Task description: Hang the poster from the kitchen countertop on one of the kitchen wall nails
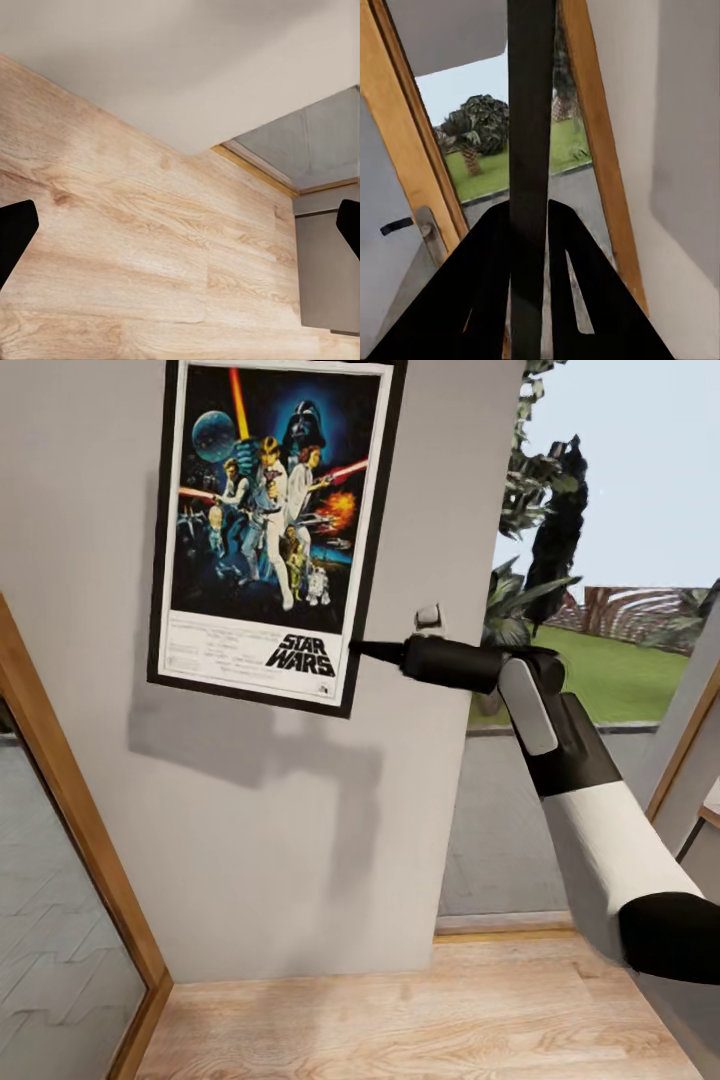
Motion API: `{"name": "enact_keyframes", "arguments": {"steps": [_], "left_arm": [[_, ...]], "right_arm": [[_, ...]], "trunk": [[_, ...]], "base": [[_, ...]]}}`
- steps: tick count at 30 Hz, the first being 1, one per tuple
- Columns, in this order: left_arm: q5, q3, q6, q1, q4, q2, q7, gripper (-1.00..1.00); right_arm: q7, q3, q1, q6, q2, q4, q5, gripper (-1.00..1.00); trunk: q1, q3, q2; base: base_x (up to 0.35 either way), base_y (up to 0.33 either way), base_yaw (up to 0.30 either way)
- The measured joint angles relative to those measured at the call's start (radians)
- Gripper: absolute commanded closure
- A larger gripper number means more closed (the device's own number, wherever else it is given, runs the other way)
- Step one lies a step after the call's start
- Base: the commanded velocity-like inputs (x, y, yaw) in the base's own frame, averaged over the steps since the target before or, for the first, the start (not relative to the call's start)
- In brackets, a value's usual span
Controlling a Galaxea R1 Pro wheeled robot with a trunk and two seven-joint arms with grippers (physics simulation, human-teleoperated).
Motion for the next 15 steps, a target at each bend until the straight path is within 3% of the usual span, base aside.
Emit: {"name": "enact_keyframes", "arguments": {"steps": [3, 10, 11, 15], "left_arm": [[0.0, 0.0, -0.001, 0.0, 0.0, 0.0, -0.001, -1.0], [0.0, 0.001, -0.002, 0.0, 0.0, 0.001, -0.002, -1.0], [0.0, 0.001, -0.002, 0.0, 0.0, 0.002, -0.003, -1.0], [0.0, 0.002, -0.002, 0.0, 0.0, 0.003, -0.003, -1.0]], "right_arm": [[0.078, 0.0, -0.035, -0.002, 0.0, 0.097, -0.005, 1.0], [0.127, 0.01, -0.049, -0.002, -0.007, 0.135, -0.004, 1.0], [0.132, 0.06, -0.05, -0.003, -0.012, 0.137, 0.003, 1.0], [0.153, 0.116, -0.05, -0.006, -0.028, 0.132, 0.001, 1.0]], "trunk": [[0.0, 0.0, 0.0], [0.0, 0.0, 0.0], [0.0, 0.0, 0.0], [0.0, 0.0, 0.0]], "base": [[0.0, 0.0, 0.0], [0.0, 0.0, 0.0], [0.0, 0.0, 0.0], [0.0, 0.0, 0.0]]}}
